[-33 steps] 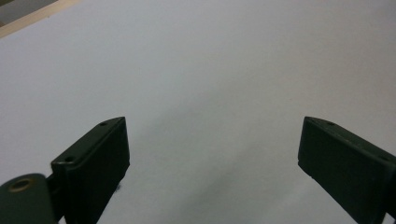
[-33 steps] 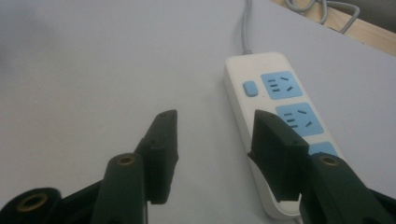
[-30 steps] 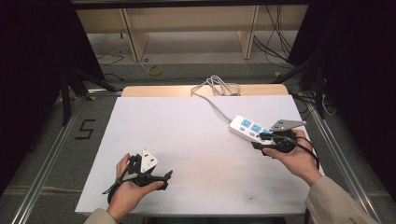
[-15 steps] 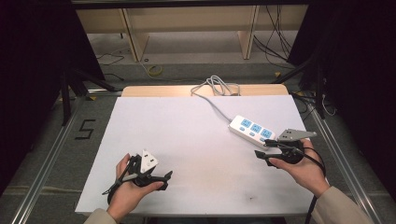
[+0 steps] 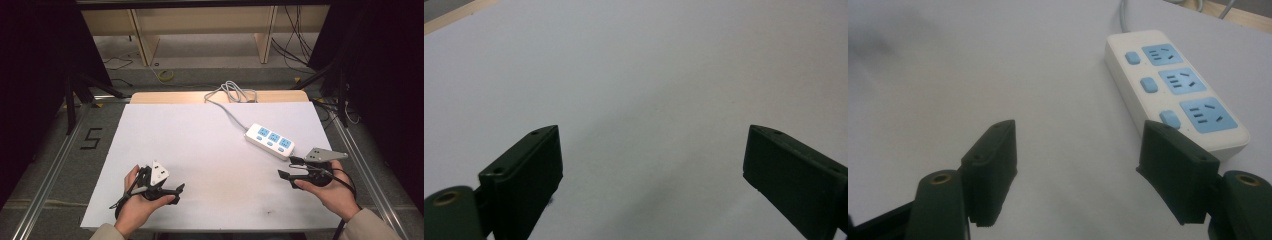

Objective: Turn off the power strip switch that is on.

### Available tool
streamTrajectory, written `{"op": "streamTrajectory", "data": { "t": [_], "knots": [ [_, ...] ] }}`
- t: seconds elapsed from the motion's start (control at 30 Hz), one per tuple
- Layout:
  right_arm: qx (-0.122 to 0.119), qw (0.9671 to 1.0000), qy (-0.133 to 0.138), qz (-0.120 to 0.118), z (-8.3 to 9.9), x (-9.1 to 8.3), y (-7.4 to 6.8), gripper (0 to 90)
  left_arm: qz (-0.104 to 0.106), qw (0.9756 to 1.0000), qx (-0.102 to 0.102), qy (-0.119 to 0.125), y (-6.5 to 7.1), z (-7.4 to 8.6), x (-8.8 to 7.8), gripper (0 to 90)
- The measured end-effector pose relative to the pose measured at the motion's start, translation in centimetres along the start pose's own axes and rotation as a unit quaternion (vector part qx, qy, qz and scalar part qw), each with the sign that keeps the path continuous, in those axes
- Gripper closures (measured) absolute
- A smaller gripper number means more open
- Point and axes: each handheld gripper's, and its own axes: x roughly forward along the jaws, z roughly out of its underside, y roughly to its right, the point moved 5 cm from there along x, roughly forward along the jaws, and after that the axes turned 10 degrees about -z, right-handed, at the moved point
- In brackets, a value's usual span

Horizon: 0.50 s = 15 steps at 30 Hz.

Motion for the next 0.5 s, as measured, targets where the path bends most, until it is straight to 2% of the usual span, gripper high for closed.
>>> {"op": "streamTrajectory", "data": {
  "t": [0.27, 0.37, 0.5],
  "knots": [
    [0.003, 0.9999, 0.011, 0.009, 1.1, -0.9, -0.2, 30.5, 0.002, 1.0000, 0.003, 0.000, 0.0, 0.0, 0.0, 8.6],
    [-0.004, 0.9999, 0.007, 0.012, 1.4, -1.2, -0.3, 29.6, 0.003, 1.0000, 0.004, 0.000, 0.0, 0.0, 0.0, 8.6],
    [-0.007, 0.9997, 0.016, 0.015, 1.4, -1.6, -0.4, 29.1, 0.004, 1.0000, 0.005, -0.001, 0.1, 0.0, 0.0, 8.5]
  ]
}}
